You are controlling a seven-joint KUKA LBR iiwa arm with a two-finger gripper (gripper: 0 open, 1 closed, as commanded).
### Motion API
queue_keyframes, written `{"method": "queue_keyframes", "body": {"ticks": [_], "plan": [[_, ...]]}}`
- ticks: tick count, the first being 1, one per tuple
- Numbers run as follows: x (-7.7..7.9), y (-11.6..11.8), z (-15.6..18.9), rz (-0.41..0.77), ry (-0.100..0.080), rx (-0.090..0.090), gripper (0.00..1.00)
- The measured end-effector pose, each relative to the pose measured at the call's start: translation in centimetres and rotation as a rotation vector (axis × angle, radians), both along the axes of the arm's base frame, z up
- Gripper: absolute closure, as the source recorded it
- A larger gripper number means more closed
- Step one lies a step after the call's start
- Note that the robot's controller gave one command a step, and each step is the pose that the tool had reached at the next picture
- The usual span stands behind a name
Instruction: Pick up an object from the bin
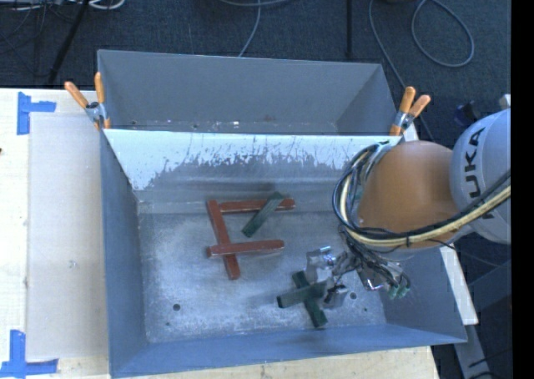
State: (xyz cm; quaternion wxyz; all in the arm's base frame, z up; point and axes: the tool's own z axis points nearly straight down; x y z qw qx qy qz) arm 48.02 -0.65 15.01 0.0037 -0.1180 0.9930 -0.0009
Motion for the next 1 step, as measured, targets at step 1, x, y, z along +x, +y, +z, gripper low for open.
{"method": "queue_keyframes", "body": {"ticks": [1], "plan": [[0.22, -1.78, 9.66, -0.012, -0.002, 0.0, 1.0]]}}
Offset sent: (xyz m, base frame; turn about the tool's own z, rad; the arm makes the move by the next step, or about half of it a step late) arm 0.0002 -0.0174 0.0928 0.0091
